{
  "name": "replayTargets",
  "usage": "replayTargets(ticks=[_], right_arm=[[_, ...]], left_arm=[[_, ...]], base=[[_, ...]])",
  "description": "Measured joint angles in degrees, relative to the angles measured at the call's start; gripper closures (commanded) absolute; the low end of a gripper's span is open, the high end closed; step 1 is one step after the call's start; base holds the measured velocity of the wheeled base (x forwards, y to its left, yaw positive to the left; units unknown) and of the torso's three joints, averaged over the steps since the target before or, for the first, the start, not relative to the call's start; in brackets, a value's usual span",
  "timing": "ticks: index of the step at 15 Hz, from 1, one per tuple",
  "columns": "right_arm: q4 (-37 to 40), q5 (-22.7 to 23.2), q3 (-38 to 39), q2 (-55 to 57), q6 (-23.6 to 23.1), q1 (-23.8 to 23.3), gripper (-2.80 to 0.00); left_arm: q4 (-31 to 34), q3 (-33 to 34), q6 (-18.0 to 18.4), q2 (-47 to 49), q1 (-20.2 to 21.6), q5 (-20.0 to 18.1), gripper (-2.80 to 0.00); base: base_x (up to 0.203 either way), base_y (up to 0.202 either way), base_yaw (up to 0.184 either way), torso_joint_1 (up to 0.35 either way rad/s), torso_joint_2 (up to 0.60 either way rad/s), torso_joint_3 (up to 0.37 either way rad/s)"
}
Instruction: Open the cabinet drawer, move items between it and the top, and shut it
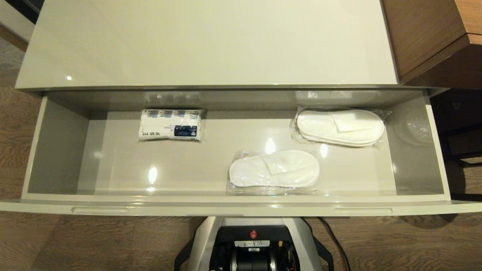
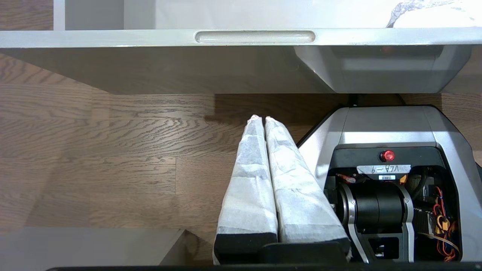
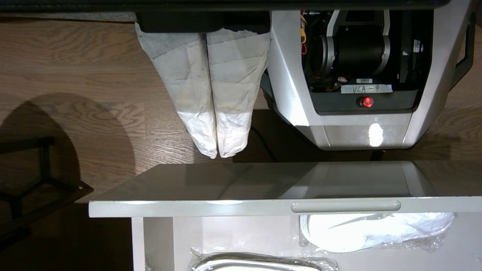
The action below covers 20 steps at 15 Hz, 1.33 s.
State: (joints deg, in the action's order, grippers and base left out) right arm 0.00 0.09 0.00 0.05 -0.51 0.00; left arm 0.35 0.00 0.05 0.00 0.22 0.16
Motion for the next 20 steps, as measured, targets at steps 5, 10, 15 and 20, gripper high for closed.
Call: replayTargets(ticks=[5,10,15,20], right_arm=[[-0.02,-0.02,0.00,0.00,0.00,0.07,0.00],[-0.02,-0.04,0.00,0.00,0.00,0.02,0.00],[-0.02,-0.03,0.00,0.00,0.02,0.07,0.00],[0.00,-0.02,0.00,0.00,0.00,0.07,0.00]], left_arm=[[-0.02,0.00,-0.05,0.00,0.00,-0.01,0.00],[-0.01,0.00,-0.04,0.00,0.02,-0.02,0.00],[-0.02,0.00,-0.05,0.00,0.02,-0.02,0.00],[-0.02,0.00,-0.05,0.00,0.00,-0.02,0.00]], base=[[0.000,0.000,0.000,0.000,0.00,0.000],[0.000,0.000,0.000,0.000,0.00,0.000],[0.000,0.000,0.000,0.000,0.00,0.000],[0.000,0.000,0.000,0.000,0.00,0.000]])
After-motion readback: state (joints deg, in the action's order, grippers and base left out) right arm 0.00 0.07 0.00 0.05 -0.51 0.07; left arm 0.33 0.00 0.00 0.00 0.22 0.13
